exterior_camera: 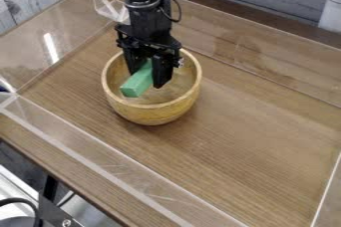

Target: Remove the green block from inside the brown bowl and put it on the table

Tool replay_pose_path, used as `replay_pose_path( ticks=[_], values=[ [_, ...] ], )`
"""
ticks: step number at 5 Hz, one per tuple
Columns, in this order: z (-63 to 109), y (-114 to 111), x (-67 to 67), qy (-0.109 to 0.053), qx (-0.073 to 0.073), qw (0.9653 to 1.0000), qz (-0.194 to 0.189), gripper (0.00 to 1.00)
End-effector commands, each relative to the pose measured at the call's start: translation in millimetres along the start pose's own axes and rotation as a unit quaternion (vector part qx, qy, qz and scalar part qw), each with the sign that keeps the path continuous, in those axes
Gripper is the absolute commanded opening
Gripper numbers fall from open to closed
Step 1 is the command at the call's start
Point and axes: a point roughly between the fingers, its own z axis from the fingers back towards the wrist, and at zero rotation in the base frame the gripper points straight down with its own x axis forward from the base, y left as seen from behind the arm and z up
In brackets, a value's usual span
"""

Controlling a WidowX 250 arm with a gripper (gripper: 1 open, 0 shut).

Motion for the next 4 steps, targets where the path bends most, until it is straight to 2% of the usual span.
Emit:
replay_pose_path(
  ticks=[1, 3, 4],
  values=[
    [23.0, -7.0, 7.0, -0.035, 0.009, 0.9993, -0.009, 0.00],
    [37.4, -28.5, 13.5, -0.048, 0.000, 0.9984, -0.028, 0.00],
    [38.1, -51.7, 18.3, -0.049, -0.005, 0.9978, -0.044, 0.00]
  ],
)
